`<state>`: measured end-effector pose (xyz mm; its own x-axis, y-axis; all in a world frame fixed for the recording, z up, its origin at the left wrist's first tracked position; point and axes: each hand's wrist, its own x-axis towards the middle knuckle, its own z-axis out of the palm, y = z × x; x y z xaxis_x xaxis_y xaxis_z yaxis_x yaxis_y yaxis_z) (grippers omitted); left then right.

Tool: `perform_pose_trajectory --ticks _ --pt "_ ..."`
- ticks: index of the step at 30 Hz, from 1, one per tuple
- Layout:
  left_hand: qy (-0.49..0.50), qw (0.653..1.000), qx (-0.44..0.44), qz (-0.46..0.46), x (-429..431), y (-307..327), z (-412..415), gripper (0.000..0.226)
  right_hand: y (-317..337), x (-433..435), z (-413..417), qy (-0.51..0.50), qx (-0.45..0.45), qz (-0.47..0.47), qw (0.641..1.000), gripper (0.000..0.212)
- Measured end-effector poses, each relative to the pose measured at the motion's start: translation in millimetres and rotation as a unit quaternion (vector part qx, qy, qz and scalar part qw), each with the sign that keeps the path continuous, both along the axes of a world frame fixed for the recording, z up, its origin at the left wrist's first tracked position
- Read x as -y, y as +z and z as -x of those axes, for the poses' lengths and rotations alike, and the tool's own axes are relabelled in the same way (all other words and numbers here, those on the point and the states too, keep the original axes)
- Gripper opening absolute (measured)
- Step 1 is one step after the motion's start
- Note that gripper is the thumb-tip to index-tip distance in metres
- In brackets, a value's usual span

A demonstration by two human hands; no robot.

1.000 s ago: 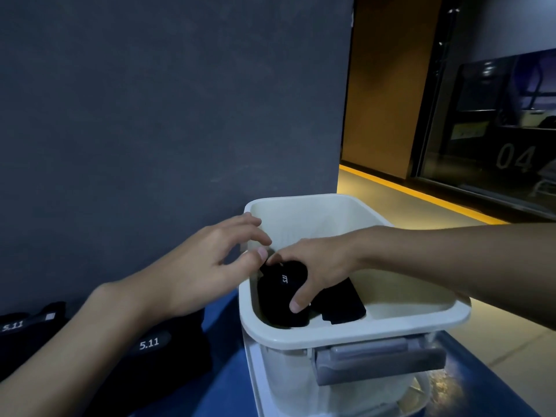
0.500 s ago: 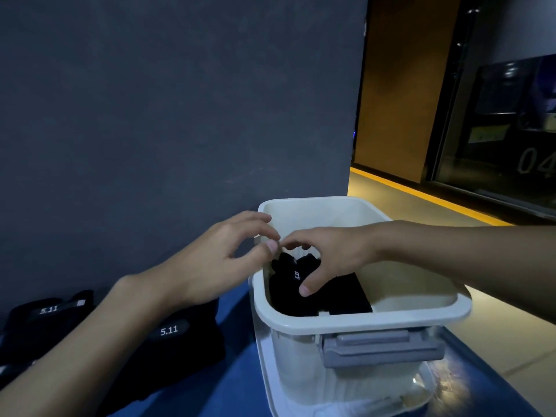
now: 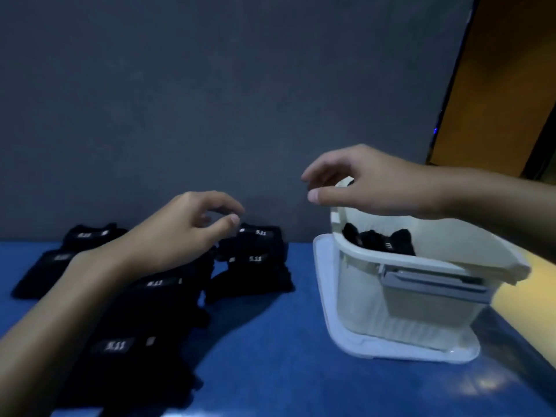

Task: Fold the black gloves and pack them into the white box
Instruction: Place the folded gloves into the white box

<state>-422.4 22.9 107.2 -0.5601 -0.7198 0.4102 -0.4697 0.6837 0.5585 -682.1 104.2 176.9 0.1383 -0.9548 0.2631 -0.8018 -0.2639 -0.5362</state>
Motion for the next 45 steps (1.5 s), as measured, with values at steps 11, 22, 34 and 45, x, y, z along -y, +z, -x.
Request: perform_pose_trajectory --ticks 11,22,34,45 --pt "0.231 0.973 0.012 0.029 -61 -57 -118 0.013 -85 -7 -134 0.148 -0.001 -0.103 0.984 0.032" --pt "0.313 0.928 0.086 -0.181 -89 -88 -154 0.041 -148 -19 -187 0.058 0.049 -0.158 0.984 0.046" --pt "0.267 0.926 -0.079 -0.256 -94 -87 -145 0.043 -171 -18 -194 0.057 0.155 -0.167 0.972 0.052" --pt "0.073 0.923 -0.301 -0.230 -108 -43 -128 0.038 -143 -26 -177 0.090 0.332 -0.128 0.930 0.074"
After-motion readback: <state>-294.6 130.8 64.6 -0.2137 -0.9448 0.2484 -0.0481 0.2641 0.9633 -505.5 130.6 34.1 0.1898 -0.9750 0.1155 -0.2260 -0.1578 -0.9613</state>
